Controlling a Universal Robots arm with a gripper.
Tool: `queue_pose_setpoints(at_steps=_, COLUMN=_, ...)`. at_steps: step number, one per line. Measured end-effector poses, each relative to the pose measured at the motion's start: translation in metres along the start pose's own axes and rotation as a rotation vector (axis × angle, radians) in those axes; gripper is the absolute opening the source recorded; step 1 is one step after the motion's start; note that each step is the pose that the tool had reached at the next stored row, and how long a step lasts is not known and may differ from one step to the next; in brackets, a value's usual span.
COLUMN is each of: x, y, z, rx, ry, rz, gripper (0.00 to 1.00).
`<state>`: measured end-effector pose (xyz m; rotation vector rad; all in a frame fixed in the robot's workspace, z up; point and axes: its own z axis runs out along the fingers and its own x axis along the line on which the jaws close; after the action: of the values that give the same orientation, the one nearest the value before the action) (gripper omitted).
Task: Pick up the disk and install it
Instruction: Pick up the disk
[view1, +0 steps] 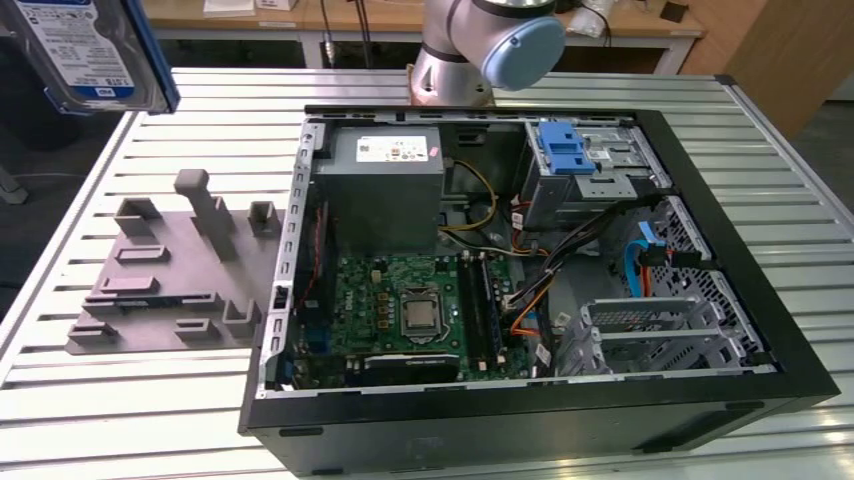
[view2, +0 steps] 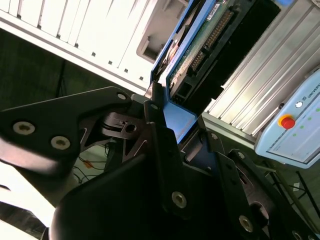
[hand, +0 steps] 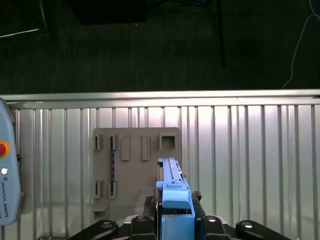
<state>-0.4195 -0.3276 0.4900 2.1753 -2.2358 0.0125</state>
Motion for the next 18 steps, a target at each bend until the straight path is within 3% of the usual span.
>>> queue_pose_setpoints(at_steps=4, x=0.0045, y=-0.0031, z=-0.0001, rx=-0.0003, ry=0.0, rz=0.0, gripper=0.36)
queue_pose_setpoints(at_steps=13, x=0.0055, y=-0.0161, z=-0.0002, rx=-0.0004, ry=0.0, rz=0.0, gripper=0.36)
queue_pose_setpoints(at_steps=18, x=0.0141, y=-0.0186, z=0.0, rx=-0.0005, ry=0.0, rz=0.0, gripper=0.36)
